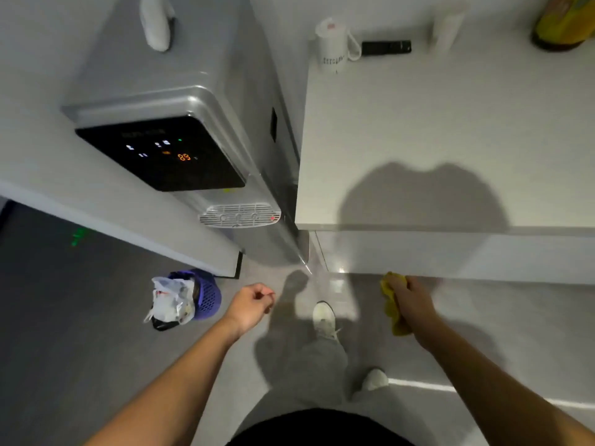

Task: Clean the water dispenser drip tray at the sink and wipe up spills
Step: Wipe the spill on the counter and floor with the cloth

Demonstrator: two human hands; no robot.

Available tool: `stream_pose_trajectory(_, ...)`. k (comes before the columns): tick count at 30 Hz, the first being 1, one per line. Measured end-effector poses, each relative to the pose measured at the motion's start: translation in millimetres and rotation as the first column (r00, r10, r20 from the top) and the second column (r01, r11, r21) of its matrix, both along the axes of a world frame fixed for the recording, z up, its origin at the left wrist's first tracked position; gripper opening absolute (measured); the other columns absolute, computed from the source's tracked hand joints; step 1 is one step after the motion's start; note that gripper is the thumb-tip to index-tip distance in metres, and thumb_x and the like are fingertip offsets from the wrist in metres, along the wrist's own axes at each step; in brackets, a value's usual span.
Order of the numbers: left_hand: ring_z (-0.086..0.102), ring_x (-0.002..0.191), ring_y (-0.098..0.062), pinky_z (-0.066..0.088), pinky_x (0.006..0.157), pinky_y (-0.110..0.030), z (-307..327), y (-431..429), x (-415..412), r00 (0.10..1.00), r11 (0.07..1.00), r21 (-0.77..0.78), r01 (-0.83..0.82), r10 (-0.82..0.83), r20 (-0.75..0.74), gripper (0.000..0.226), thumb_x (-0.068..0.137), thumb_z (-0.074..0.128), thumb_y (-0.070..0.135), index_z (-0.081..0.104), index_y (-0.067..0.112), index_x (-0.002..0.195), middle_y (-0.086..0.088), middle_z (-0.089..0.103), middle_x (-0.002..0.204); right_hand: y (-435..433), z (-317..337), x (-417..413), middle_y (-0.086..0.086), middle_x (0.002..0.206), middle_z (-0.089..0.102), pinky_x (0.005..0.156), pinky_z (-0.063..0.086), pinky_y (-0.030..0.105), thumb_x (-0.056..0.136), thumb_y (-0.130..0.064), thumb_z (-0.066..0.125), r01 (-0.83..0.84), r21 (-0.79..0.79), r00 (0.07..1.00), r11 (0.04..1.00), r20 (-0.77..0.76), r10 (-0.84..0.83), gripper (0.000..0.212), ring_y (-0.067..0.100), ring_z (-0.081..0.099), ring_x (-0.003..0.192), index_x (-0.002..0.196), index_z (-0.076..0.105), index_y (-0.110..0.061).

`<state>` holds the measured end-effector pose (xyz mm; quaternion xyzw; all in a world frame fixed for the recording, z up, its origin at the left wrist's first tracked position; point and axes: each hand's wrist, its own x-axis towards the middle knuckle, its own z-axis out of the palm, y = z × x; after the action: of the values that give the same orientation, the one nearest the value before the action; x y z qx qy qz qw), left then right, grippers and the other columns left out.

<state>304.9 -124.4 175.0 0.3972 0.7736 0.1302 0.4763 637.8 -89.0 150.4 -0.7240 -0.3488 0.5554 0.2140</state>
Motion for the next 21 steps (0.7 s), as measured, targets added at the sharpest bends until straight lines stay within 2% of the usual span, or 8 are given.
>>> stream_pose_trajectory(5,0.053,0.060,-0.019,0.041,0.045,-0.017,-13.4,-80.4,-64.4,0.999,0.995,-0.096,-0.037,0.037,-0.001,0.026,0.096,0.058,-0.002,0.066,0.014,0.076,-0.010,0.063,0.069,-77.7,-0.9,-56.0,0.016,0.077,0.063,0.055,0.047,0.030,0.100,-0.036,0.059,0.189,-0.253,0.937,0.949,-0.244,-0.252,0.028,0.029,0.058,0.062,0.094,0.070,-0.010)
stream_pose_trajectory(7,0.052,0.059,-0.020,0.042,0.050,-0.022,-27.8,-97.5,-92.8,1.000,0.993,-0.113,-0.023,0.024,0.007,0.027,0.096,0.057,-0.002,0.065,0.013,0.075,-0.014,0.063,0.069,-95.1,-1.3,-79.5,0.009,0.070,0.058,0.051,0.041,0.026,0.099,-0.040,0.057,0.193,-0.325,0.896,0.926,-0.327,-0.302,0.030,0.025,0.054,0.057,0.082,0.065,-0.017)
stream_pose_trajectory(10,0.055,0.061,-0.021,0.042,0.054,-0.026,-59.4,-111.3,-139.5,1.000,0.992,-0.125,0.018,-0.018,0.005,0.026,0.096,0.059,0.001,0.065,0.014,0.074,-0.014,0.065,0.069,-107.1,-12.4,-123.5,0.001,0.063,0.035,0.049,0.018,0.025,0.103,-0.041,0.045,0.141,-0.404,0.756,0.904,-0.545,-0.362,0.037,0.015,0.038,0.050,0.069,0.044,-0.026)
stream_pose_trajectory(13,0.056,0.056,-0.016,0.045,0.051,-0.021,-97.8,-112.0,-190.1,0.996,0.990,-0.107,0.087,-0.086,0.018,0.026,0.097,0.064,0.009,0.067,0.018,0.072,-0.004,0.064,0.062,-120.3,-37.3,-173.3,-0.003,0.074,0.042,0.051,0.030,0.029,0.106,-0.035,0.038,0.139,-0.434,0.587,0.890,-0.687,-0.427,0.028,0.014,0.044,0.055,0.083,0.052,-0.025)
stream_pose_trajectory(16,0.062,0.063,-0.019,0.051,0.068,-0.032,-127.0,-109.7,-239.0,0.990,0.982,-0.126,0.143,-0.140,0.035,0.015,0.094,0.068,0.017,0.071,0.020,0.079,-0.007,0.072,0.069,-126.9,-57.0,-222.3,-0.007,0.082,0.032,0.057,0.027,0.030,0.106,-0.030,0.030,0.164,-0.504,0.410,0.848,-0.747,-0.524,0.027,0.011,0.034,0.061,0.090,0.052,-0.025)
stream_pose_trajectory(18,0.063,0.065,-0.019,0.054,0.071,-0.036,-147.1,-109.5,-266.9,0.991,0.983,-0.131,0.131,-0.128,0.037,0.014,0.089,0.068,0.029,0.070,0.023,0.076,-0.008,0.075,0.072,-125.5,-68.0,-252.2,-0.007,0.082,0.024,0.063,0.021,0.030,0.105,-0.028,0.027,0.171,-0.522,0.485,0.836,-0.694,-0.532,0.027,0.012,0.023,0.068,0.093,0.051,-0.024)
stream_pose_trajectory(19,0.062,0.063,-0.019,0.054,0.070,-0.037,-159.6,-109.7,-280.1,0.991,0.983,-0.126,0.134,-0.130,0.038,0.017,0.083,0.066,0.036,0.069,0.026,0.071,-0.003,0.073,0.069,-125.2,-79.6,-263.9,-0.006,0.078,0.029,0.063,0.025,0.028,0.106,-0.023,0.027,0.189,-0.531,0.540,0.826,-0.646,-0.539,0.026,0.013,0.027,0.066,0.096,0.051,-0.024)
stream_pose_trajectory(21,0.061,0.059,-0.015,0.052,0.066,-0.036,-193.2,-109.6,-302.0,0.988,0.981,-0.116,0.154,-0.149,0.051,0.020,0.077,0.060,0.043,0.067,0.030,0.064,0.006,0.068,0.060,-126.8,-120.7,-281.4,-0.005,0.066,0.063,0.056,0.047,0.022,0.107,-0.002,0.032,0.291,-0.537,0.527,0.792,-0.601,-0.601,0.031,0.016,0.060,0.060,0.102,0.057,-0.020)
